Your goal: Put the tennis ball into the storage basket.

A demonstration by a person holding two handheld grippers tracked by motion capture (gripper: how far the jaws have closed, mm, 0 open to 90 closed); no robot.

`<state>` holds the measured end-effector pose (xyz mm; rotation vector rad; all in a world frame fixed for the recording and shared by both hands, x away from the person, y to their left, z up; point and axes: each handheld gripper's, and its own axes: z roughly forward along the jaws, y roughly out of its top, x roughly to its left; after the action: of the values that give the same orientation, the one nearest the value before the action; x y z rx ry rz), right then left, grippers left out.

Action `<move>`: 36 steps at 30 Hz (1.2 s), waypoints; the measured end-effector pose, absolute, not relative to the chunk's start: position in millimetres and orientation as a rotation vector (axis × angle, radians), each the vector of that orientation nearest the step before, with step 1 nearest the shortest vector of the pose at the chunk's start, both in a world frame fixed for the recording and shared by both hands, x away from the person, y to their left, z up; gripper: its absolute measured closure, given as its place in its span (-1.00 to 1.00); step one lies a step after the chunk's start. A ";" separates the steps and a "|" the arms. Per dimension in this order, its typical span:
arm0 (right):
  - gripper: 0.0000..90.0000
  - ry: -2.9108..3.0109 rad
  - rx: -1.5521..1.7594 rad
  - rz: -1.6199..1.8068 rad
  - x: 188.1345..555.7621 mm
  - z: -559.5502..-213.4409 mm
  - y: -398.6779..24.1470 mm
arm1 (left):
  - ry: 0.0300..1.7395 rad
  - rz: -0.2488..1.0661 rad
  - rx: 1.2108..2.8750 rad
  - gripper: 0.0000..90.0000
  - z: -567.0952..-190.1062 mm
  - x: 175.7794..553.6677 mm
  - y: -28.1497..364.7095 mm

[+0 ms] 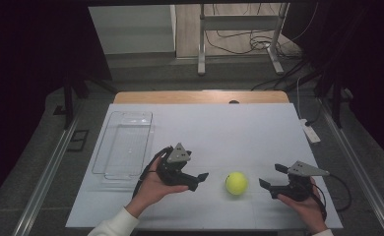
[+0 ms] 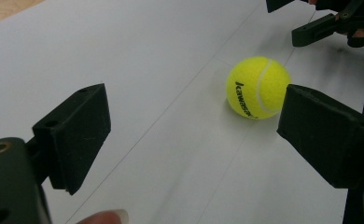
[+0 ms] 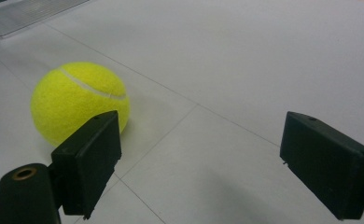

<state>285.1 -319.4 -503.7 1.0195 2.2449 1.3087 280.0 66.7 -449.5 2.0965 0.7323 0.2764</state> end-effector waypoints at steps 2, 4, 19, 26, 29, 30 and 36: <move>-0.71 2.244 1.020 1.309 285.1 -503.7 -319.4 | 0.729 0.274 2.099 -0.77 -449.8 280.4 64.2; -0.71 2.244 1.019 1.309 285.1 -503.7 -319.4 | 0.727 0.271 2.100 -0.77 -450.0 280.5 63.1; -0.71 2.247 1.016 1.308 285.5 -503.8 -319.2 | 0.704 0.247 2.126 -0.78 -454.6 284.9 47.6; -0.71 2.252 1.018 1.309 286.4 -504.6 -319.0 | 0.689 0.222 2.137 -0.78 -457.6 286.9 38.8; -0.71 2.252 1.017 1.309 286.6 -504.7 -318.9 | 0.680 0.212 2.146 -0.78 -458.7 287.9 34.7; -0.71 2.252 1.017 1.309 286.5 -504.7 -318.9 | 0.678 0.208 2.148 -0.78 -459.1 288.1 33.4; -0.71 2.253 1.013 1.312 286.3 -504.5 -319.0 | 0.666 0.198 2.163 -0.78 -461.3 289.1 26.8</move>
<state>286.3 -319.0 -504.5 1.0133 2.2525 1.3116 289.1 26.8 -461.3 2.1626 0.6657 0.1983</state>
